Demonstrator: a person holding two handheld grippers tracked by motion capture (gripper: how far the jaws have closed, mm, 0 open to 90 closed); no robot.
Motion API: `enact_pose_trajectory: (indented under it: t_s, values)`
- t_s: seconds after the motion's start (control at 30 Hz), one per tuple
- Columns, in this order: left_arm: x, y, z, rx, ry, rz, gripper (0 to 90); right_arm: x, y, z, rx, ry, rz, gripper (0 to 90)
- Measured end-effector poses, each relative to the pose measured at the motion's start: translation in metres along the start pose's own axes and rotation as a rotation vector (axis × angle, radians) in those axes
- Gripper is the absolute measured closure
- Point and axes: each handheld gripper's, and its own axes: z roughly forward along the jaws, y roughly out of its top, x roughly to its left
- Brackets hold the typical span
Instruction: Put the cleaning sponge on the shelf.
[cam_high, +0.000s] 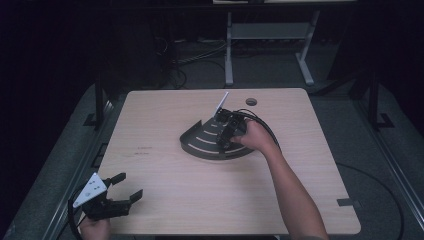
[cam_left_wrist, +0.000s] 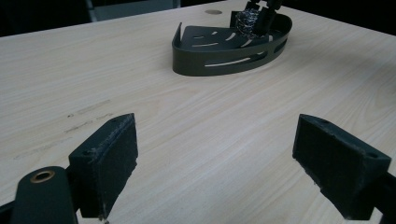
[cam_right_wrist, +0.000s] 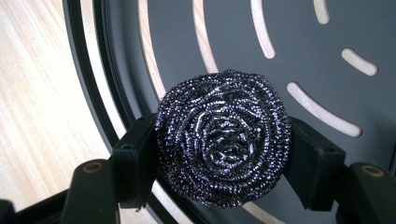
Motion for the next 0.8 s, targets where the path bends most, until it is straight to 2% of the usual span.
enact_pose_trajectory:
  t_s: [0.2, 0.33, 0.7, 0.8]
  values:
    - [0.000, 0.000, 0.000, 0.000, 0.001, 0.002, 13.3, -0.003, 0.010, 0.000, 0.019, -0.010, 0.002, 32.6]
    - [0.000, 0.000, -0.001, -0.004, 0.003, 0.000, 13.3, -0.005, 0.011, 0.000, 0.001, -0.002, 0.010, 32.5]
    - [0.000, 0.000, -0.001, -0.003, 0.003, 0.000, 13.3, -0.014, 0.013, 0.018, 0.019, 0.012, 0.049, 32.5]
    - [0.000, -0.001, -0.002, -0.007, 0.003, -0.005, 13.3, -0.015, 0.013, 0.021, 0.028, 0.004, 0.057, 32.5]
